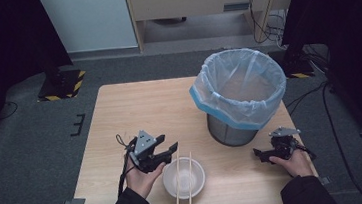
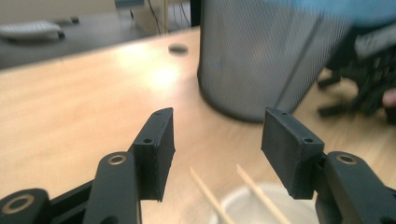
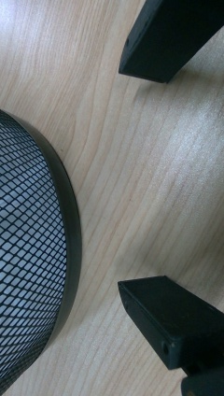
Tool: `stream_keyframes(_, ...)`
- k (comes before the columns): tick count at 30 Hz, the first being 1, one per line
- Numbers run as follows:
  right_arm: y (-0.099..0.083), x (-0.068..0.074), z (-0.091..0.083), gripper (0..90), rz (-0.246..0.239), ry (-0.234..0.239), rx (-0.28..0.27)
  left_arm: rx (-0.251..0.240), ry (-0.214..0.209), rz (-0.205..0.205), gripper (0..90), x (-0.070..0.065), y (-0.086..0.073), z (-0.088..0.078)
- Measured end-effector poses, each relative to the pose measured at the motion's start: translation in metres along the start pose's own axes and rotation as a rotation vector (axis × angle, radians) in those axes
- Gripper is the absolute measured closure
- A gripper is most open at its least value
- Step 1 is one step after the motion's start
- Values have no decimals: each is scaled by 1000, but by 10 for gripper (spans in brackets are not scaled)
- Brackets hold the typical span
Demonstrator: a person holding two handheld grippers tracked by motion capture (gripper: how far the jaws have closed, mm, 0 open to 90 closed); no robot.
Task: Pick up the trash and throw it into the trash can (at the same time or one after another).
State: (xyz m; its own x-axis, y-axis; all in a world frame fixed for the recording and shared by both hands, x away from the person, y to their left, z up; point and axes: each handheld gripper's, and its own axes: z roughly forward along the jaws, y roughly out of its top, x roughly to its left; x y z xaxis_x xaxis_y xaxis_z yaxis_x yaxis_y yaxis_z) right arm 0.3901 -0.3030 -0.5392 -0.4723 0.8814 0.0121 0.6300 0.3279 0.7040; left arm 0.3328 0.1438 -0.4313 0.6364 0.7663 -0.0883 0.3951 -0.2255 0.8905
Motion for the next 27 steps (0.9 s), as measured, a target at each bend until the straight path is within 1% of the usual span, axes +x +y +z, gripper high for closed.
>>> stream_keyframes(2, 0, 0, 0, 8, 1, 1, -1, 25, -3, -2, 439, -1, -9, 1)
stream_keyframes(4, 0, 0, 0, 8, 1, 1, -1, 50, 2, 0, 439, -2, -16, 2)
stream_keyframes(6, 0, 0, 0, 8, 2, 0, -1, 71, 10, -8, 445, -5, -23, 2)
stream_keyframes(9, 0, 1, 0, 8, 2, -1, -1, 93, 15, -19, 460, -9, -31, 2)
stream_keyframes(13, 0, 1, 0, 8, 3, -1, -2, 138, 27, -29, 491, -13, -40, 3)
stream_keyframes(15, 0, 1, 0, 8, 4, -2, 0, 146, 30, -34, 500, -14, -42, 5)
stream_keyframes(16, 0, 0, 0, 8, -1, -3, -1, 165, 26, -31, 504, -16, -45, 8)
stream_keyframes(19, 0, 0, 0, 8, -1, -3, -1, 175, 22, -30, 510, -17, -46, 10)
stream_keyframes(20, 0, 0, 0, 8, -1, -3, -1, 184, 12, -32, 511, -20, -47, 12)
stream_keyframes(23, 0, 1, 0, 8, 1, -2, 0, 204, -3, -24, 529, -23, -50, 16)
stream_keyframes(27, 0, 0, 0, 8, -1, -3, 0, 236, -10, -13, 555, -26, -53, 21)
